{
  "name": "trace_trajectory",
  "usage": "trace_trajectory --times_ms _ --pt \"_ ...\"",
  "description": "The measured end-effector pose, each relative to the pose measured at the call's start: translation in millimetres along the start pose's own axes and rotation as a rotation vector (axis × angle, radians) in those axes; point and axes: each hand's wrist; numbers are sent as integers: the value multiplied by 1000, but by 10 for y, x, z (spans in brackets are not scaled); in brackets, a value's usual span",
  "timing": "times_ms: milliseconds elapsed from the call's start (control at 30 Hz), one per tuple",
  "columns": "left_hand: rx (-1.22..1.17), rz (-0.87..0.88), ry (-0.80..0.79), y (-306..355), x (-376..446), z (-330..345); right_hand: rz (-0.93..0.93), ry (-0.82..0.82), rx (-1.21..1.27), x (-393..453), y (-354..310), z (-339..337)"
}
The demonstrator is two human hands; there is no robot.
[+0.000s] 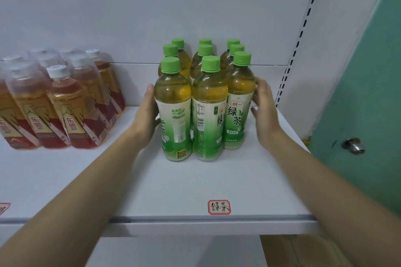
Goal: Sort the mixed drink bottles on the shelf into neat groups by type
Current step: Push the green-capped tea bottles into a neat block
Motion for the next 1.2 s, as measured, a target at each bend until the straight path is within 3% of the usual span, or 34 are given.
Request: trace_trajectory --times_ms 100,200,267,467,633,867,1033,1133,1200 --pt "180 88 -163 -47 -256 -339 -120 -76 -141 -217 -134 -85" --pt "475 143 -271 -197 -509 -286 -93 -242 -198 -501 -11 -8" --pt "565 176 -295 -303 -514 -106 -76 -270 -240 -590 107 102" --pt "623 358 -83 -427 -358 45 -85 -116 -301 -562 224 285" --pt "616 323 -152 -387 -263 19 -76 -53 -318 -550 245 314" --pt "629 255 -59 -463 -279 18 -43 95 -335 -478 292 365" --pt "634 279 -18 -435 -331 44 -48 88 -344 -503 348 333" --pt "716 274 72 -439 -339 31 -27 91 -295 -554 288 284" --pt "757 214 176 -429 -354 14 -77 186 -310 -657 145 260"
Point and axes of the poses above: each hand's wrist, its own x-axis towards the middle knuckle, its own z-axis out of the palm, y = z × x, and after that the axes turned 9 degrees about -y, right-handed
